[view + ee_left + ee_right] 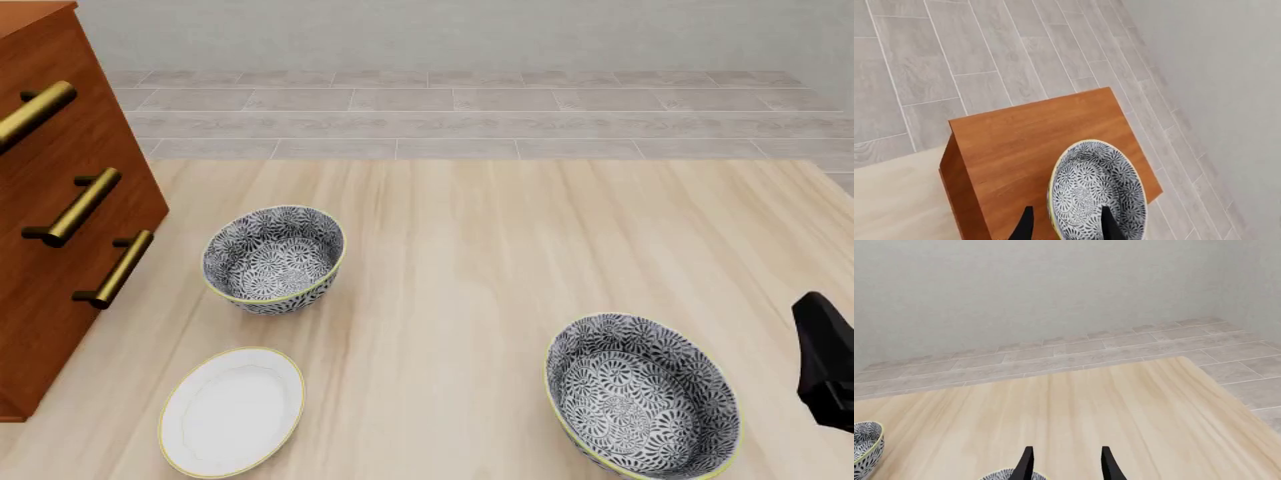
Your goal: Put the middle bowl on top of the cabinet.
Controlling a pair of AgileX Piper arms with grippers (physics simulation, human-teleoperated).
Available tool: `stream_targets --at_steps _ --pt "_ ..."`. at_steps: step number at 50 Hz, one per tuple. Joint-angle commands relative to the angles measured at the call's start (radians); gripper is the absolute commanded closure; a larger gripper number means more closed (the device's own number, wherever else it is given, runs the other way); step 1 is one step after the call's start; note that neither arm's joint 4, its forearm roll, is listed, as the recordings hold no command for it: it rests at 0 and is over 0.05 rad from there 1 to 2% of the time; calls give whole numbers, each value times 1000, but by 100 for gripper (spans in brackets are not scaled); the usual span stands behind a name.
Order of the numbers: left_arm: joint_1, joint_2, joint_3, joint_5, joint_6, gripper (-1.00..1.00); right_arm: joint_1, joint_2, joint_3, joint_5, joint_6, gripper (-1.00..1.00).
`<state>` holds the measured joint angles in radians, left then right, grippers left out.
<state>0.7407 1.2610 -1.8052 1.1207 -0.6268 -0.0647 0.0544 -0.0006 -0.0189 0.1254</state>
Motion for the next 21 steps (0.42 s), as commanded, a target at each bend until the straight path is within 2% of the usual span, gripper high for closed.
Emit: stream_targets --at_steps 1,21 --pt "7 -13 -22 12 -5 -100 -2 -6 0 5 2 -100" --pt "2 -38 -42 23 -23 -100 -13 -6 0 5 18 -100"
